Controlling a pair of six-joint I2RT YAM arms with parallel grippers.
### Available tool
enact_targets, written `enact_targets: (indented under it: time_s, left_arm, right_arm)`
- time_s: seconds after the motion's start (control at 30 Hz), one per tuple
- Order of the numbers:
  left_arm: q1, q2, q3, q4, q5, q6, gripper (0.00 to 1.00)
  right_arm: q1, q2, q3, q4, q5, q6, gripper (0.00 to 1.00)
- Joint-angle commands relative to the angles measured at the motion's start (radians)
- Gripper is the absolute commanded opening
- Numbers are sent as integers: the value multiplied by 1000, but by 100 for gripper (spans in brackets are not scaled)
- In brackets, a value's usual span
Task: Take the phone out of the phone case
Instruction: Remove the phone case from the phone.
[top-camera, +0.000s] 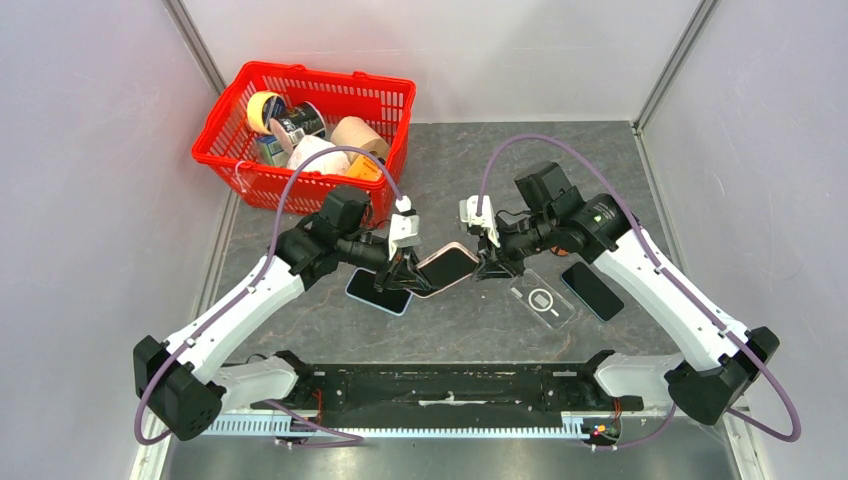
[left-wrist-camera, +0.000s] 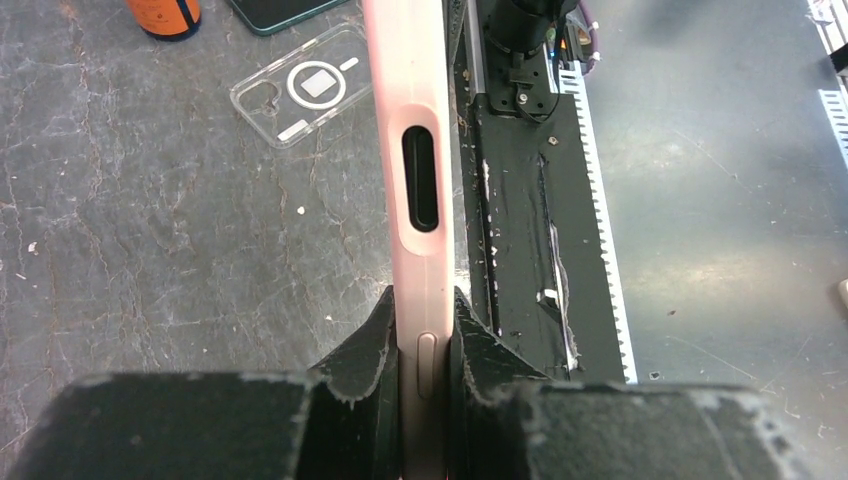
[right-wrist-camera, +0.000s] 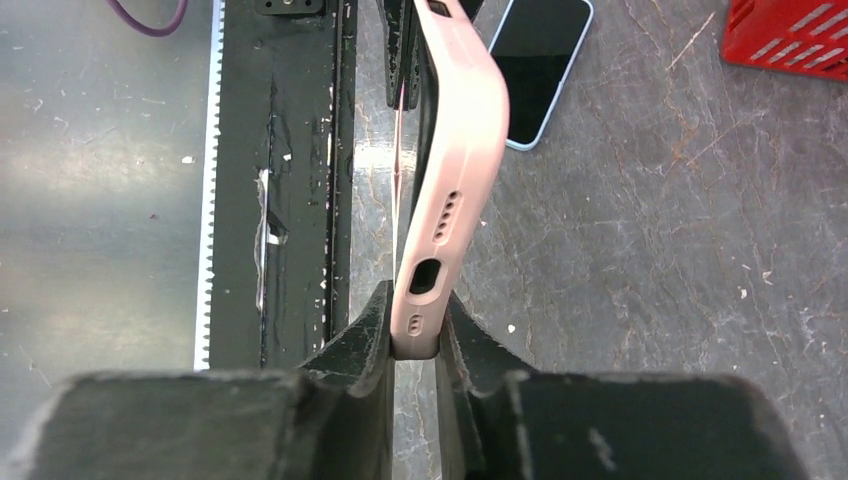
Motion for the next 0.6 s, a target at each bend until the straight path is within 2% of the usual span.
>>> enact_targets:
  time_s: [0.0,0.1,0.2,0.3,0.37,0.57]
  left_arm:
    - [6,-29,17,47,51,12,2]
    - [6,-27,25,10,92,67,2]
    - [5,-18,43,-115,193,231,2]
    - [6,-5,66,-322,271,513,2]
    - [5,5,80,-432,273,668,2]
    - [-10,34,138,-604,243,859,2]
  right_arm:
    - [-2,-4,18,-19,-48,-43,15]
    - [-4,1,25,-64,-66,-97,0]
    - [-3,12,34,-113,-96,-166,0]
    - [-3,28,48,-154,-138,-231,0]
    - [-4,40,52,-165,-156,-267,0]
    - [-2,93,74,-171,-195,-313,0]
